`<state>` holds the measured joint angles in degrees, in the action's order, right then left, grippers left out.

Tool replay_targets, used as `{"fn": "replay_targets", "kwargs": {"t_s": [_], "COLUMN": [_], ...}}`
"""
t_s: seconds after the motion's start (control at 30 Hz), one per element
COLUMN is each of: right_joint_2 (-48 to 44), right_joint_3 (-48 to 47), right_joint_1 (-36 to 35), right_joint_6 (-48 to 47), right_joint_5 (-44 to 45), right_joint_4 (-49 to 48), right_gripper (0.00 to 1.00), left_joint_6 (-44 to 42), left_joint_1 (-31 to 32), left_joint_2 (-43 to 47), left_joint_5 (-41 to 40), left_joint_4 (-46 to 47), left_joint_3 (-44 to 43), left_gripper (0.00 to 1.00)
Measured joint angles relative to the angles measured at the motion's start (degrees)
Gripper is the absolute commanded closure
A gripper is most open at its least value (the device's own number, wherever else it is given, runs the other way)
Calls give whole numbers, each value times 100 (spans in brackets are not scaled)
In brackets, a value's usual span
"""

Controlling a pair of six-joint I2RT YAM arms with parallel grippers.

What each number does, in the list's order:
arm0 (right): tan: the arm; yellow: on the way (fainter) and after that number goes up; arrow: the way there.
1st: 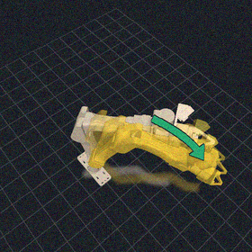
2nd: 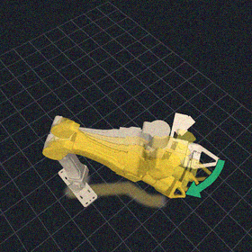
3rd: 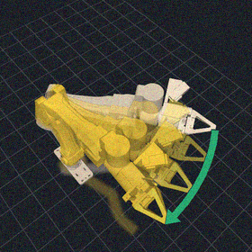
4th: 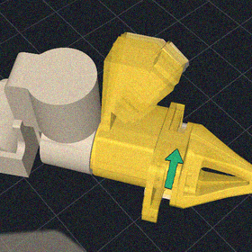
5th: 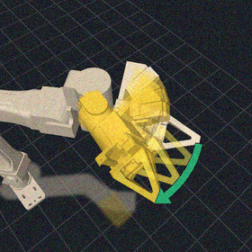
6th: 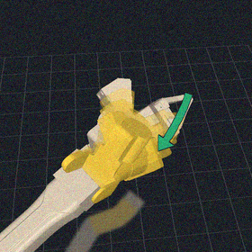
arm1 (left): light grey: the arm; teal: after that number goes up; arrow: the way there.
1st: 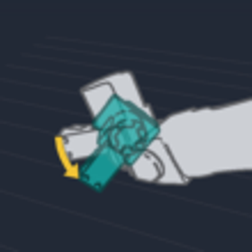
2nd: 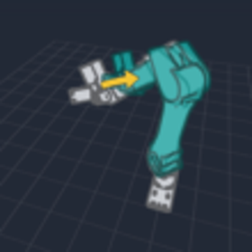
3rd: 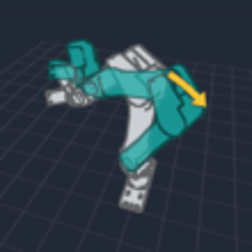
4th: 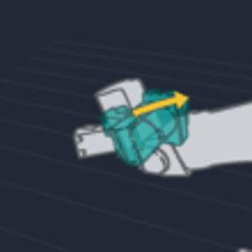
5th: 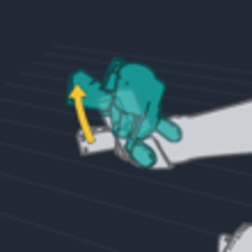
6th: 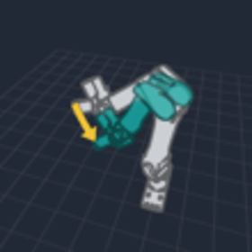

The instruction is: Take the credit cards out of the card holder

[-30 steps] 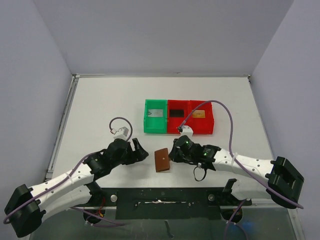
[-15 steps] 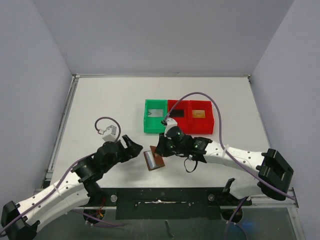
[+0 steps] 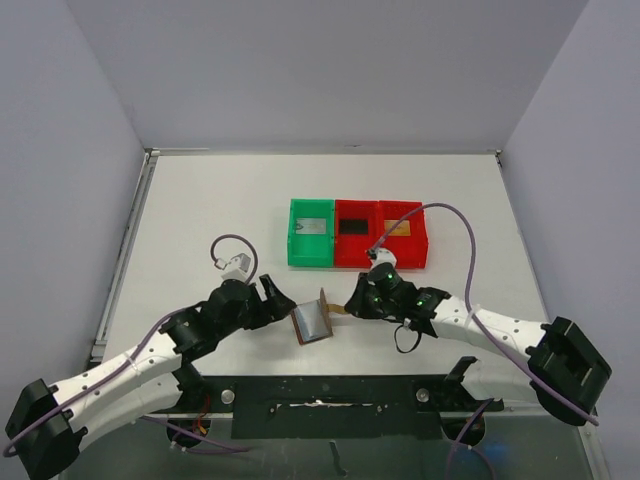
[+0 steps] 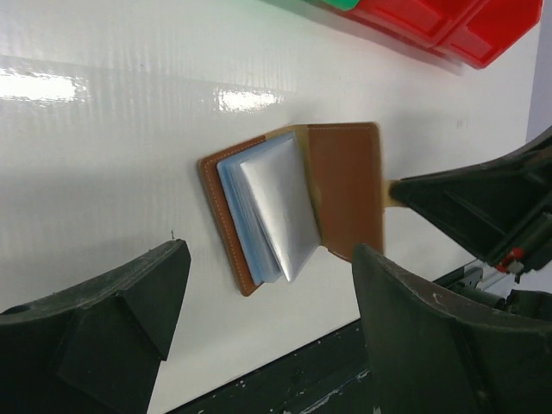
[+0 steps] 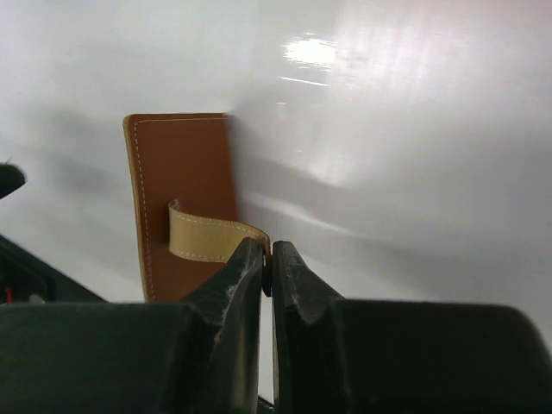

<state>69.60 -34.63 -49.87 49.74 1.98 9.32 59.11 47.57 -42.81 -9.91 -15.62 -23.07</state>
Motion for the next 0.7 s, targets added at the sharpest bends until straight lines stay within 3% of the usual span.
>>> {"fn": "replay_targets", "kwargs": {"t_s": [0.27,0.5,0.7], "right_joint_2": [-815,-881,-782], "right_joint_3": [1180,1432,1464], "right_joint_1": [833,896,896], "right_joint_6": [319,496,584], "right_joint_5": [-28,-166,-201], "right_joint_4": [46,-76,-199], "right_gripper": [99,99,99], "left_joint_6": [-101,-122,-107], "left_joint_1": [0,15,79], "left_joint_2": [-962,-1661,-1744], "left_joint_5": [765,1241,1360], "left_joint_4": [885,1552,1668], "left_joint_3": [26,24,20], "left_gripper": [30,36,37]}}
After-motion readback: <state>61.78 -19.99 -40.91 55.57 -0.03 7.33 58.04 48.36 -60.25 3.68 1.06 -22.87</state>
